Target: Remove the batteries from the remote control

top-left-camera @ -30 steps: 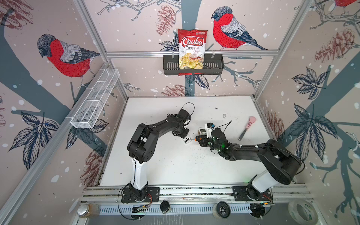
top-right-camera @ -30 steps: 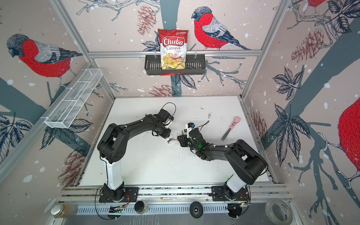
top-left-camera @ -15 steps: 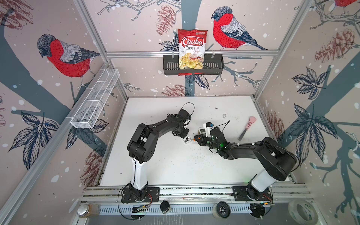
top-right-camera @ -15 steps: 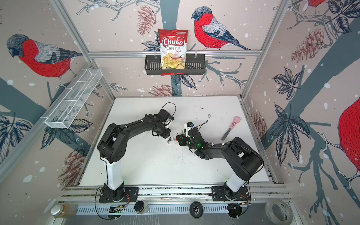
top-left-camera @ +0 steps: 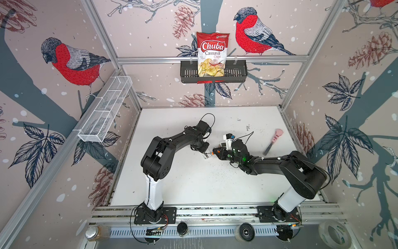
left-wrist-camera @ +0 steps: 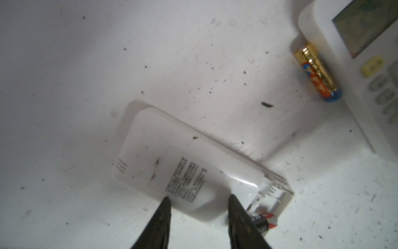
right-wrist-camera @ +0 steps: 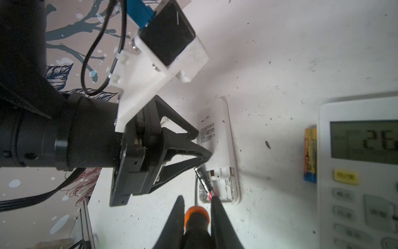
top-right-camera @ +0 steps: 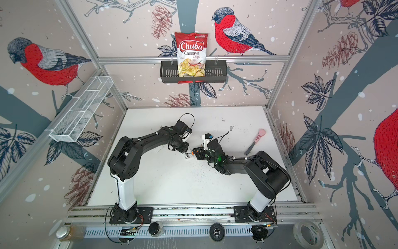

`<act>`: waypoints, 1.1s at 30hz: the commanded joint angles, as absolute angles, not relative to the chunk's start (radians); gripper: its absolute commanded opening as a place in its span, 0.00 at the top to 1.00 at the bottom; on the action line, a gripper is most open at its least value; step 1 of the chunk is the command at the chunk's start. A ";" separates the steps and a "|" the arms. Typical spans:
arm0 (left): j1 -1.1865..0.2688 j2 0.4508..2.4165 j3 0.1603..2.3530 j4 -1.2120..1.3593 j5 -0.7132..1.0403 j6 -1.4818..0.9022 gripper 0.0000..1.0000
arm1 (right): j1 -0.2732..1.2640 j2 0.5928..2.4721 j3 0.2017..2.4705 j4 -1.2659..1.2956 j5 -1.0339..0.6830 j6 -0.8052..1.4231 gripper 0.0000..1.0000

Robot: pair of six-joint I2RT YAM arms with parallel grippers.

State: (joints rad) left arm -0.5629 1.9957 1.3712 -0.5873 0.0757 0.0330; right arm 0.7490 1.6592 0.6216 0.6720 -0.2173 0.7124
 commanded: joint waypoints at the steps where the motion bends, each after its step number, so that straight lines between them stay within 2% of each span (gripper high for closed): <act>1: -0.561 2.037 1.350 -0.630 0.074 0.044 0.57 | 0.748 1.669 0.633 0.709 -0.224 0.715 1.00; 19: -0.560 2.039 1.353 -0.630 0.074 0.044 0.57 | 0.730 1.593 0.599 0.595 -0.125 0.666 1.00; 33: -0.560 2.043 1.356 -0.633 0.075 0.043 0.57 | 0.721 1.575 0.583 0.569 -0.158 0.653 1.00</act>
State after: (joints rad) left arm -0.5598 1.9980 1.3743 -0.5869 0.0765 0.0330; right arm 0.7193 1.5692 0.5838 0.5667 -0.1421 0.6720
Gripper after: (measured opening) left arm 0.431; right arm 0.222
